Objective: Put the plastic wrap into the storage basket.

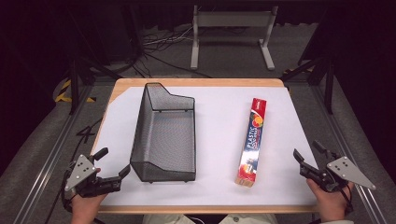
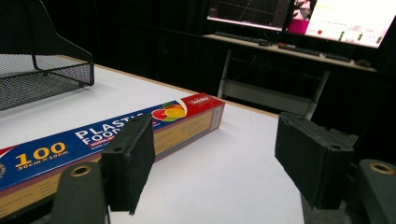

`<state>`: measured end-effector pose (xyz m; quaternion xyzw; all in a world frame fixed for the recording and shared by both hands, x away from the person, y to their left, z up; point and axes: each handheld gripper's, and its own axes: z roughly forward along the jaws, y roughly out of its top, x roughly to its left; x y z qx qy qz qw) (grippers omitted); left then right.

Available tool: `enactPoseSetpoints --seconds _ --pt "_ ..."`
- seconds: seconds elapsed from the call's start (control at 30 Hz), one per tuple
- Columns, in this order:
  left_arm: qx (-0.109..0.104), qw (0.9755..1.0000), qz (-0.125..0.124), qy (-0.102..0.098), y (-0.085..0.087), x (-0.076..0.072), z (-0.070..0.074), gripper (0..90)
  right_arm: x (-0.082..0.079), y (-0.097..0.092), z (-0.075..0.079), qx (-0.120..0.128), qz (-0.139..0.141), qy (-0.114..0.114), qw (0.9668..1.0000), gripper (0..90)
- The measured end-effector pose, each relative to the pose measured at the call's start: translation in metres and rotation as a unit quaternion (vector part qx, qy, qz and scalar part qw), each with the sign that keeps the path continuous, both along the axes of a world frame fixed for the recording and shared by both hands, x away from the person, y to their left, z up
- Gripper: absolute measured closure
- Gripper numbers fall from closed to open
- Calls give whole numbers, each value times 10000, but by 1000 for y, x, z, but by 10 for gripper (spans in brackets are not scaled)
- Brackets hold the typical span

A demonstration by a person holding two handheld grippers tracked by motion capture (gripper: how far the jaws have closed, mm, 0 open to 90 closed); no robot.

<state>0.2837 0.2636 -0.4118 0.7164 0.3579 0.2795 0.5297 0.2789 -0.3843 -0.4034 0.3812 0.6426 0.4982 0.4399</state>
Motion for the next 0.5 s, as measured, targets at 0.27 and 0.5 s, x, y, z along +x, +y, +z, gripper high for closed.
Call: enactPoseSetpoints --seconds 0.27,0.5 --pt "-47 10000 -32 -31 -1 -1 0 50 3 6 -1 7 199 152 9997 295" --pt "4 10000 -64 -40 -2 -2 0 50 3 10 2 28 319 142 9994 328"
